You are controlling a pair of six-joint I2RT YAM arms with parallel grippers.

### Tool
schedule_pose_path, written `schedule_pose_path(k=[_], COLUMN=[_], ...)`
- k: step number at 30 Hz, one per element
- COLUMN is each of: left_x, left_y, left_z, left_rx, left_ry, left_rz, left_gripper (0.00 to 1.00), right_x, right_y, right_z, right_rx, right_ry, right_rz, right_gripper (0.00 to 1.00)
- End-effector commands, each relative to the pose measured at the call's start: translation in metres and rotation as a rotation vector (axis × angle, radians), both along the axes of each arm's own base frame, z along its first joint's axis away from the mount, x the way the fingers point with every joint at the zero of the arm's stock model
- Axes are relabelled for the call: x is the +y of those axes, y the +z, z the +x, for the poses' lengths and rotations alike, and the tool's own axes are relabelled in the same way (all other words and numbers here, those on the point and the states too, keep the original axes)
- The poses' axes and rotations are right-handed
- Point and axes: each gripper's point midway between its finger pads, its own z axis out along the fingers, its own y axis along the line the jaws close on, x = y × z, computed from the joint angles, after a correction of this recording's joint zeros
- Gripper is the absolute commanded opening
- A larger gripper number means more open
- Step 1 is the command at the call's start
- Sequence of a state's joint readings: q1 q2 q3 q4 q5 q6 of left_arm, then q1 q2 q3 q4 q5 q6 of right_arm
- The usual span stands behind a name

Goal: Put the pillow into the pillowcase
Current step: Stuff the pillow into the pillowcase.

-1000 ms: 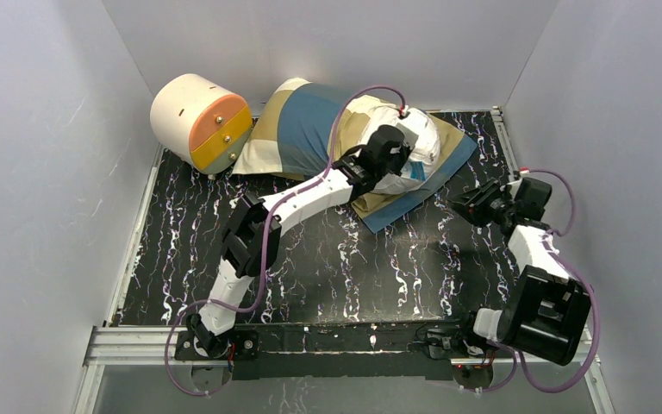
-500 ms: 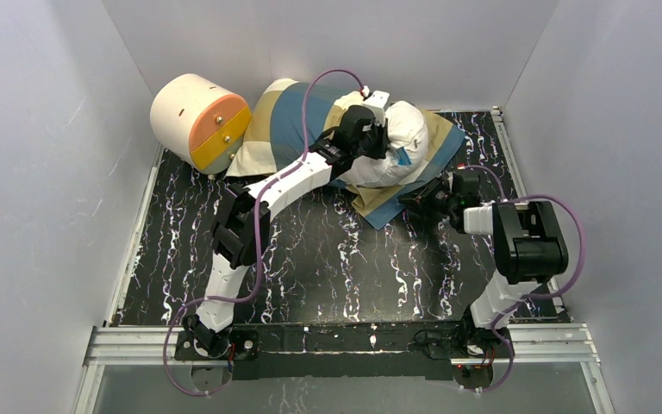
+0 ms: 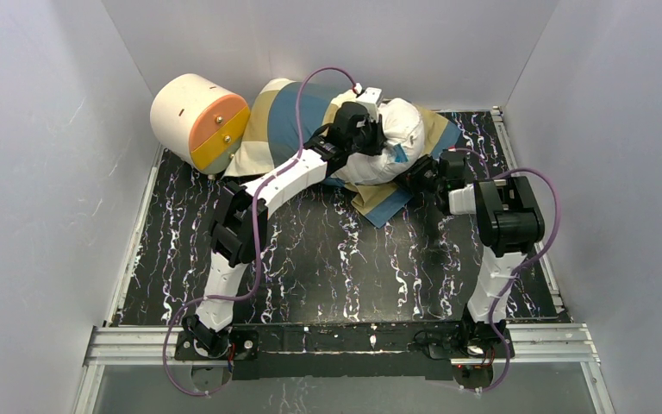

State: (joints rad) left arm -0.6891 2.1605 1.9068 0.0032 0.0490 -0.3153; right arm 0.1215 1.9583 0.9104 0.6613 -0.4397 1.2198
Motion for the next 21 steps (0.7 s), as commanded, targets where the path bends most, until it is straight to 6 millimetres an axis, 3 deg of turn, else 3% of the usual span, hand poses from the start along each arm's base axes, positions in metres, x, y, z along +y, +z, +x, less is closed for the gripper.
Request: schedule_pose_path(k=[1, 4, 10, 13, 15, 18, 19, 21], left_x=[0.055, 0.056, 0.063, 0.063, 0.063, 0.066, 0.068, 0.073], left_y=[0.008, 0.002, -0.012, -0.010, -0.009, -0.011, -0.013, -0.019], left_z=[0.036, 0.036, 0.040, 0.044, 0.046, 0.047, 0.048, 0.049], left_rx=[-0.013, 0.001, 0.030, 0.033, 0.032, 0.032, 0.035, 0.046], left_ry=[0.164, 0.167, 0.190, 0.192, 0.192, 0.201, 0.203, 0.215], left_rz=[0.045, 0.050, 0.045, 0.036, 0.037, 0.041, 0.044, 0.055], left_gripper=[0.00, 0.00, 0.00, 0.00, 0.00, 0.00, 0.00, 0.00], right_x=[0.013, 0.022, 0.031, 0.035, 0.043, 0.059, 0.065, 0.075], right_y=[0.018, 0.015, -0.012, -0.004, -0.001, -0.002, -0.001, 0.002], right_z=[0.032, 0.044, 0.058, 0.066, 0.073, 0.078, 0.077, 0.075], right_rx=[-0.100, -0.104, 0.023, -0.019, -0.062, -0.109, -0.130, -0.175], right_ry=[-0.029, -0.022, -0.075, -0.107, -0.075, -0.003, 0.021, 0.081], right_rz=[0.054, 0.106, 0.077, 0.073, 0.097, 0.146, 0.165, 0.184], right_gripper=[0.40, 0.44, 0.45, 0.46, 0.54, 0.55, 0.53, 0.33])
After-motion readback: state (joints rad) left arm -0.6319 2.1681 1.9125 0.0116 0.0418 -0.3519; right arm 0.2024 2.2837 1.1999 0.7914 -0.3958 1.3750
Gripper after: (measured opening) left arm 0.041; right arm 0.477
